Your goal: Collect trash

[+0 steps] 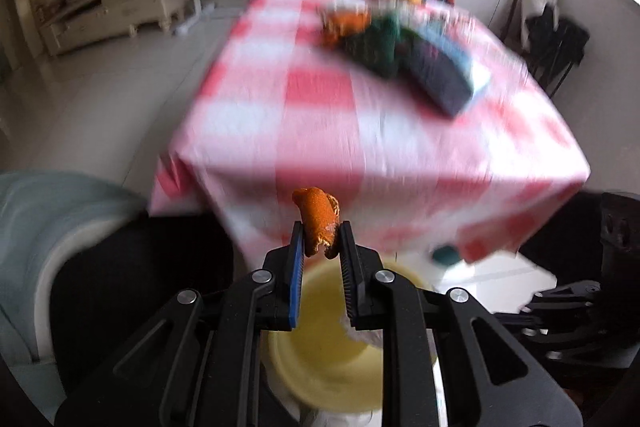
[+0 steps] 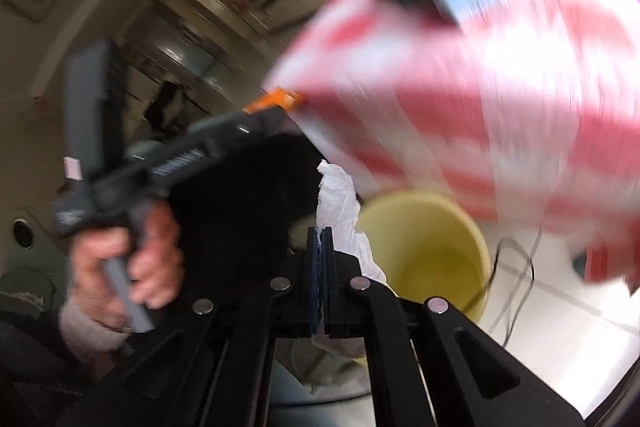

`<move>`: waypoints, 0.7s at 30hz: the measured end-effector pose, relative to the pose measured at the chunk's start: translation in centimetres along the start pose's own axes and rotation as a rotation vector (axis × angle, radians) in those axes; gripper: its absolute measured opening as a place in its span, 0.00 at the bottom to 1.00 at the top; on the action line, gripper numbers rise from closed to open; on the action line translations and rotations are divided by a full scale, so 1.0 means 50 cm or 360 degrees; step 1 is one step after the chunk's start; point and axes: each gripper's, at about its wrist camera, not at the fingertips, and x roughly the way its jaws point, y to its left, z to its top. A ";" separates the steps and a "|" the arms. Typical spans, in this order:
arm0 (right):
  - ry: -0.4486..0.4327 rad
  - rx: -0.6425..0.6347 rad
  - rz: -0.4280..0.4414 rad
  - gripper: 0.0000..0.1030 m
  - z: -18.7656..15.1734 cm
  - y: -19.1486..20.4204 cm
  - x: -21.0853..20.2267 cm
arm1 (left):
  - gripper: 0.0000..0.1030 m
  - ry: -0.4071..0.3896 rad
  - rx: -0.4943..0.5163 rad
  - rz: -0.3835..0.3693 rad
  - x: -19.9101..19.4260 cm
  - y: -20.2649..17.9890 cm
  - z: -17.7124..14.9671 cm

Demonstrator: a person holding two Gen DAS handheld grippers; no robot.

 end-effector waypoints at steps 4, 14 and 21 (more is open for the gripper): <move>0.0001 0.0045 -0.0121 0.24 0.001 -0.020 0.003 | 0.17 0.0213 0.0071 0.0019 0.049 -0.021 -0.030; -0.0263 -0.0111 -0.0590 0.77 -0.020 0.015 -0.044 | 0.66 0.0095 0.0020 0.0089 0.028 -0.006 -0.027; -0.0478 -0.0273 -0.0892 0.90 -0.019 0.045 -0.065 | 0.88 -0.0324 -0.0195 0.0065 -0.042 0.027 -0.001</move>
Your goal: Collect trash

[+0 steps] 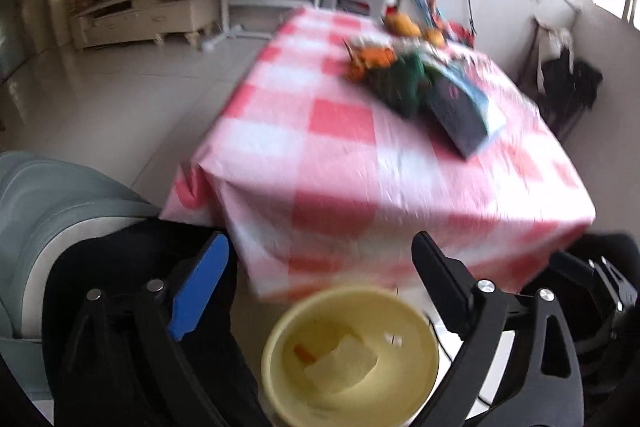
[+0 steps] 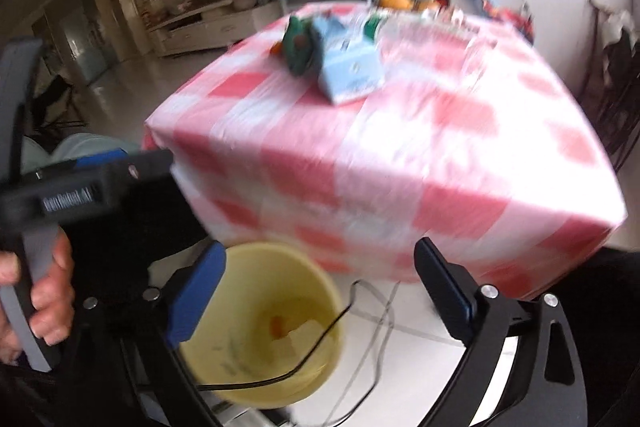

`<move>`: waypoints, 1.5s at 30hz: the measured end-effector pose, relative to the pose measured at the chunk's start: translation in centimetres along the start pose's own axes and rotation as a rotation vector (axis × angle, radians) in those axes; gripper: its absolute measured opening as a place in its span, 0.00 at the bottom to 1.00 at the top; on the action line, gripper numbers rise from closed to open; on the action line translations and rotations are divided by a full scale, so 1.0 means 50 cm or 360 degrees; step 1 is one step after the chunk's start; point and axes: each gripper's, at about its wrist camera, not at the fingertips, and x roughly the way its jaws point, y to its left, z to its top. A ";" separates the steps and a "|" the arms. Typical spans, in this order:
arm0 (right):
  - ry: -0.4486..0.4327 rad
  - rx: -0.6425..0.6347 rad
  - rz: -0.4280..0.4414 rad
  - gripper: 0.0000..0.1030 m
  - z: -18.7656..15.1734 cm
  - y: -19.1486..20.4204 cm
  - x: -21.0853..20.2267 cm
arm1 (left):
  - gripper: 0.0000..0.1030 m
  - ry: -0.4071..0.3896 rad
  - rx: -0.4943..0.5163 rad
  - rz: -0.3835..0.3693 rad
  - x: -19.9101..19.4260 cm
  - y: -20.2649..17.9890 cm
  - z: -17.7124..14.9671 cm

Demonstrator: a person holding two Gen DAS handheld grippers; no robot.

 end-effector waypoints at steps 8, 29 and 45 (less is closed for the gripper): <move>0.0014 -0.0112 -0.0046 0.91 -0.006 0.024 0.006 | 0.89 -0.0024 -0.0040 -0.0007 0.007 0.001 -0.006; 0.0060 -0.0186 -0.0073 0.92 -0.019 0.034 0.012 | 0.92 -0.0059 0.0029 -0.0024 -0.001 -0.018 -0.013; 0.0088 -0.0239 -0.0105 0.92 -0.024 0.046 0.020 | 0.92 -0.0050 0.0015 -0.0049 0.006 -0.025 -0.013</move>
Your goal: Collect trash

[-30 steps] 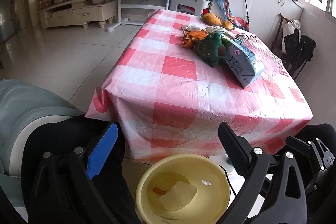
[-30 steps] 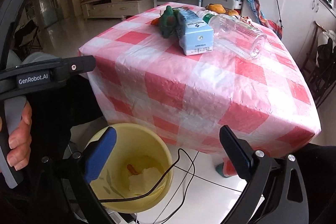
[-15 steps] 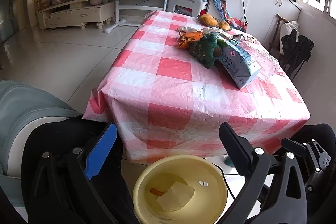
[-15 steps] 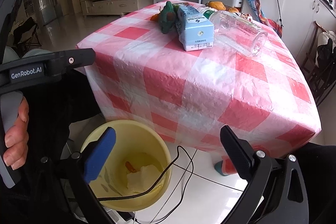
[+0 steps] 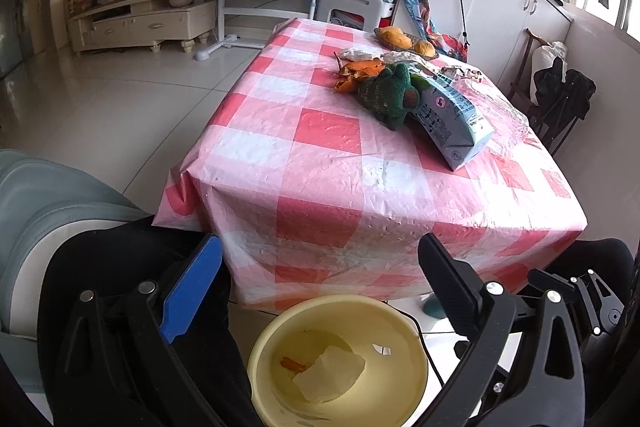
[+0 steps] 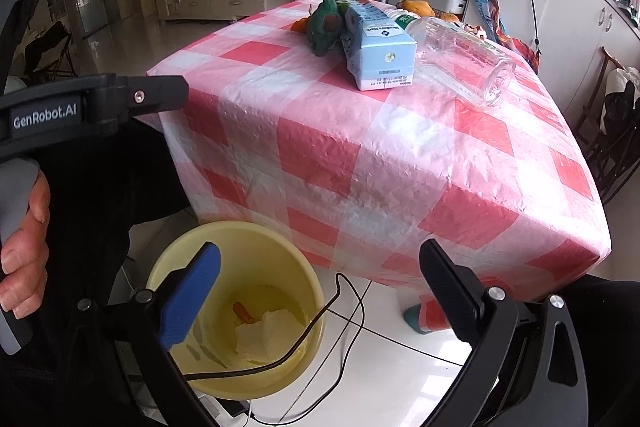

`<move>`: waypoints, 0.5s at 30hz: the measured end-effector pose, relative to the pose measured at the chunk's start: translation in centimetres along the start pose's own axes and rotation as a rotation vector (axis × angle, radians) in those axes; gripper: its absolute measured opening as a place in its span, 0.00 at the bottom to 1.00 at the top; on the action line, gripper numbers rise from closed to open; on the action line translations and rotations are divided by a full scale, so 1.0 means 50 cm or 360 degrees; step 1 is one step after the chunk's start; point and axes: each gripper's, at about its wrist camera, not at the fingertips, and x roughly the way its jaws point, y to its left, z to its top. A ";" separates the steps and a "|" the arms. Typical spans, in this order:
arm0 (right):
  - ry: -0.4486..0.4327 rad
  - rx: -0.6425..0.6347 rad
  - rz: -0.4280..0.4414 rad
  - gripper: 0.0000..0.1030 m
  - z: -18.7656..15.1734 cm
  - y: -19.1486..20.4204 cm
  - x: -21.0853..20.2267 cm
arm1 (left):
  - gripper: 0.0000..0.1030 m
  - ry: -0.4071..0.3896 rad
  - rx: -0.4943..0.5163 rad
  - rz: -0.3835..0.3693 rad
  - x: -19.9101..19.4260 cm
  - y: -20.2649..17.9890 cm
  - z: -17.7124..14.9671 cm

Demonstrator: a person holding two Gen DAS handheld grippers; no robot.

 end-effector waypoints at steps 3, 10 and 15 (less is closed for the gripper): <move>0.0004 -0.0009 -0.0005 0.92 -0.001 0.003 0.001 | 0.92 -0.0001 0.0000 0.0000 0.000 0.000 0.000; 0.0011 -0.0020 -0.0014 0.92 -0.001 0.007 0.002 | 0.92 0.0000 -0.0001 0.0001 0.000 0.000 0.000; 0.0015 -0.0026 -0.0017 0.92 -0.002 0.008 0.002 | 0.92 0.0000 -0.0001 0.0001 0.000 0.000 0.000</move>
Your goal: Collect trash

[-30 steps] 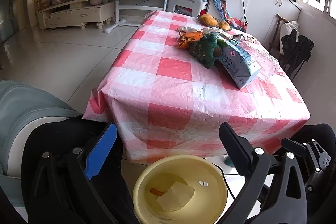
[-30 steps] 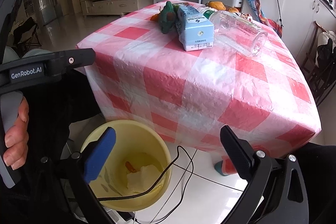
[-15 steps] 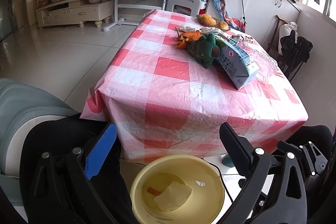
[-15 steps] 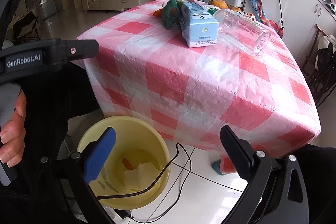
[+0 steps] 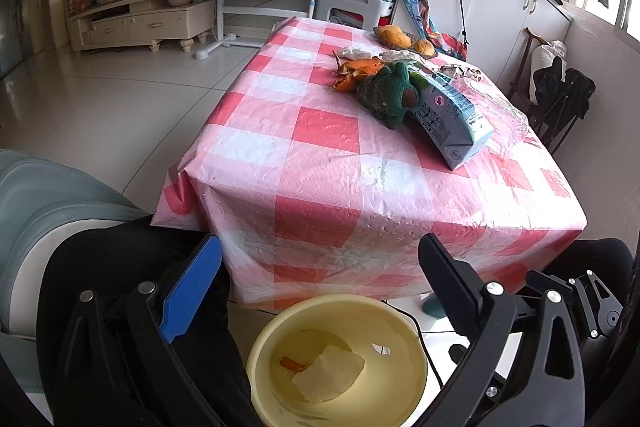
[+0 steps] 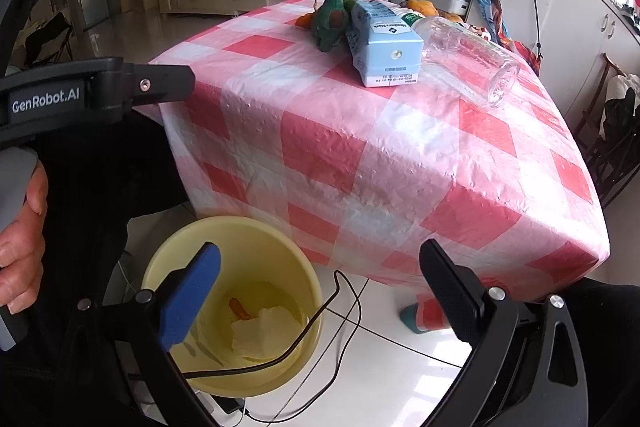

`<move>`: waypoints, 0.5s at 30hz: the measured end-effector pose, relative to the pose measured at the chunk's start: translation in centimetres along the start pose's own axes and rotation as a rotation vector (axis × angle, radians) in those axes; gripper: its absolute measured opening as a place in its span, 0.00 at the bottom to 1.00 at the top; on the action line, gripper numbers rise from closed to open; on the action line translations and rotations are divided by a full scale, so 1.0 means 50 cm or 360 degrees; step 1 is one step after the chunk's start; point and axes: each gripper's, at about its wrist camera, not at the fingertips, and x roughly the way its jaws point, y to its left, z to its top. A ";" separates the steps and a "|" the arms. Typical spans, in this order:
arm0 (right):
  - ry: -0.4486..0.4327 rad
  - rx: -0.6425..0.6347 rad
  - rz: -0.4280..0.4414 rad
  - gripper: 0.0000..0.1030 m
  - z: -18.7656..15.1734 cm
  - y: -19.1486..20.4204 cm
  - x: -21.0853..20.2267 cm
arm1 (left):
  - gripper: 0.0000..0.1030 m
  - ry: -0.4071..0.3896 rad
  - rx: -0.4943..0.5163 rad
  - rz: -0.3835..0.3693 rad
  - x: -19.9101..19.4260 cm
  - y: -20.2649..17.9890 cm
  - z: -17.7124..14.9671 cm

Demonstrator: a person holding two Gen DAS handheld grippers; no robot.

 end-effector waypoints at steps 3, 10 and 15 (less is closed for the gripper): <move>0.0003 -0.0005 -0.0004 0.92 -0.001 0.001 0.000 | 0.92 0.0000 -0.0001 0.0000 0.000 0.000 0.000; 0.0006 -0.0012 -0.0008 0.92 -0.002 0.003 0.000 | 0.93 0.0002 0.0000 0.0000 0.001 0.000 0.000; 0.0004 -0.0014 -0.0009 0.92 -0.001 0.002 -0.001 | 0.93 0.0001 -0.0001 0.0000 0.001 0.000 -0.001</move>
